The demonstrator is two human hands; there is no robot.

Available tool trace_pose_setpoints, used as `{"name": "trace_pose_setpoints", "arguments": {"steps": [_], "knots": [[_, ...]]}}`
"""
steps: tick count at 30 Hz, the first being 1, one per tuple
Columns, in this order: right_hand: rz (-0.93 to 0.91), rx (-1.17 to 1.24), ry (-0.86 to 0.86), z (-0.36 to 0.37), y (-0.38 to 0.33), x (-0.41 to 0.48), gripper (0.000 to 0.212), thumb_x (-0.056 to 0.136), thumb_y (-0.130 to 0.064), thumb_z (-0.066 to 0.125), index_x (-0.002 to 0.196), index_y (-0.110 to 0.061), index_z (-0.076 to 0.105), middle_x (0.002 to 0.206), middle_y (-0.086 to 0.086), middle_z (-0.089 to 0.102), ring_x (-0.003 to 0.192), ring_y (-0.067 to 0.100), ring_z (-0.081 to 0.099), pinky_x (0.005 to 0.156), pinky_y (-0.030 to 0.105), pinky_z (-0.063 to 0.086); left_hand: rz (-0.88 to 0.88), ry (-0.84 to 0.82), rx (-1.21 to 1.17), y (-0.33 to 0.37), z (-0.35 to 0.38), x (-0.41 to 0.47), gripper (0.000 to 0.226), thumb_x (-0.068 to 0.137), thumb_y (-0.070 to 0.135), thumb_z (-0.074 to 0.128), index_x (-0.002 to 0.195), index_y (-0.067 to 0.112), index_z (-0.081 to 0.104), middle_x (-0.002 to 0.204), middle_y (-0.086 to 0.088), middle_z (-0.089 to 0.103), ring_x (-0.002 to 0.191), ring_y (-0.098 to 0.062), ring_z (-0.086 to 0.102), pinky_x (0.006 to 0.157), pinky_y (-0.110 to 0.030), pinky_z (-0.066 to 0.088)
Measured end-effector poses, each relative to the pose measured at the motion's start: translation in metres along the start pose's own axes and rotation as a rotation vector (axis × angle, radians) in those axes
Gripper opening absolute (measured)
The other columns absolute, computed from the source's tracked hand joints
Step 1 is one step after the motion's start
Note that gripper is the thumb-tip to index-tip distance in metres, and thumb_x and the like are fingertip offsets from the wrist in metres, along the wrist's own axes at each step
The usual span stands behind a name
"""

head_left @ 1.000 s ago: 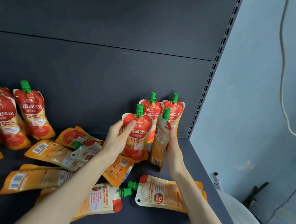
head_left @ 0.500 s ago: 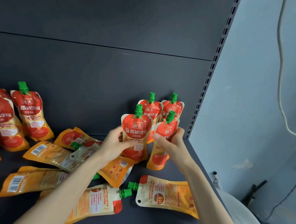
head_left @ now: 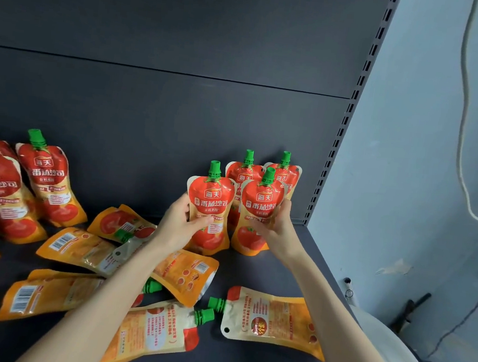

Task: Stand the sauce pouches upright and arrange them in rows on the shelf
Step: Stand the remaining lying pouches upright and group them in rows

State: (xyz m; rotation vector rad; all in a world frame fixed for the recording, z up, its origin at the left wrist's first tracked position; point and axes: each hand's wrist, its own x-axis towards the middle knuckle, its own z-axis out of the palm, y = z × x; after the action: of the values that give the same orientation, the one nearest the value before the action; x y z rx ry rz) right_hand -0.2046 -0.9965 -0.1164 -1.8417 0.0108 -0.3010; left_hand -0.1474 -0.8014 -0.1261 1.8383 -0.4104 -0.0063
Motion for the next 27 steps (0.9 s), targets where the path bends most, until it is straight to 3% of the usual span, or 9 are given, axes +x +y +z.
{"name": "trace_pose_setpoints", "arguments": {"steps": [4,8,14,17,20,24,27], "knots": [[-0.002,-0.048,0.001,-0.001,0.002,0.0,0.078,0.088,-0.004,0.059,0.145,-0.014,0.007,0.131,-0.006,0.042,0.117,0.005,0.045,0.094,0.02,0.041,-0.011,0.005,0.04,-0.003,0.001,-0.001,0.043,0.083,0.019,0.068,0.121,0.022,0.049,0.117,0.003,0.06,0.113,-0.016,0.056,0.095,-0.042,0.049],[-0.001,-0.057,0.028,0.001,0.004,-0.001,0.074,0.087,-0.005,0.06,0.144,-0.012,0.012,0.131,-0.005,0.044,0.117,0.008,0.046,0.098,0.028,0.043,-0.01,0.032,0.053,-0.005,0.001,-0.003,0.039,0.081,0.021,0.07,0.116,0.018,0.052,0.116,-0.002,0.063,0.11,-0.018,0.059,0.092,-0.041,0.051],[0.04,-0.068,0.075,0.004,0.0,-0.006,0.065,0.085,-0.008,0.064,0.137,-0.012,0.025,0.12,-0.01,0.05,0.109,0.007,0.052,0.095,0.029,0.045,-0.038,0.04,0.131,-0.008,0.001,-0.007,0.033,0.08,0.024,0.071,0.107,0.018,0.052,0.112,-0.003,0.065,0.105,-0.018,0.062,0.085,-0.036,0.053],[0.072,-0.085,0.085,0.005,-0.004,-0.019,0.057,0.084,-0.015,0.066,0.128,-0.018,0.031,0.108,-0.02,0.05,0.097,-0.003,0.053,0.092,0.026,0.045,-0.047,0.062,0.205,-0.011,-0.001,-0.016,0.045,0.079,0.027,0.072,0.117,0.015,0.05,0.118,-0.002,0.061,0.109,-0.018,0.058,0.089,-0.037,0.051],[0.056,-0.157,0.129,0.004,-0.007,-0.04,0.057,0.084,-0.02,0.067,0.13,-0.019,0.032,0.124,-0.01,0.045,0.11,0.001,0.045,0.09,0.019,0.039,0.007,0.169,0.251,-0.006,-0.005,-0.04,0.051,0.081,0.024,0.071,0.126,0.014,0.048,0.126,-0.001,0.054,0.114,-0.014,0.051,0.087,-0.027,0.042],[-0.003,-0.289,0.138,0.004,-0.013,-0.075,0.047,0.085,-0.023,0.066,0.124,-0.024,0.04,0.121,-0.009,0.045,0.112,0.007,0.045,0.085,0.012,0.035,0.106,0.192,0.376,0.008,-0.013,-0.089,0.035,0.084,0.023,0.066,0.117,0.018,0.055,0.116,0.003,0.058,0.105,-0.009,0.05,0.083,-0.022,0.038],[-0.009,-0.488,0.016,0.004,-0.004,-0.099,0.041,0.086,-0.026,0.065,0.123,-0.018,0.05,0.12,-0.003,0.054,0.116,0.018,0.049,0.09,0.024,0.037,0.109,0.106,0.47,0.009,-0.017,-0.125,0.023,0.084,0.028,0.065,0.105,0.019,0.061,0.105,0.007,0.061,0.102,-0.012,0.055,0.084,-0.024,0.042]]}}
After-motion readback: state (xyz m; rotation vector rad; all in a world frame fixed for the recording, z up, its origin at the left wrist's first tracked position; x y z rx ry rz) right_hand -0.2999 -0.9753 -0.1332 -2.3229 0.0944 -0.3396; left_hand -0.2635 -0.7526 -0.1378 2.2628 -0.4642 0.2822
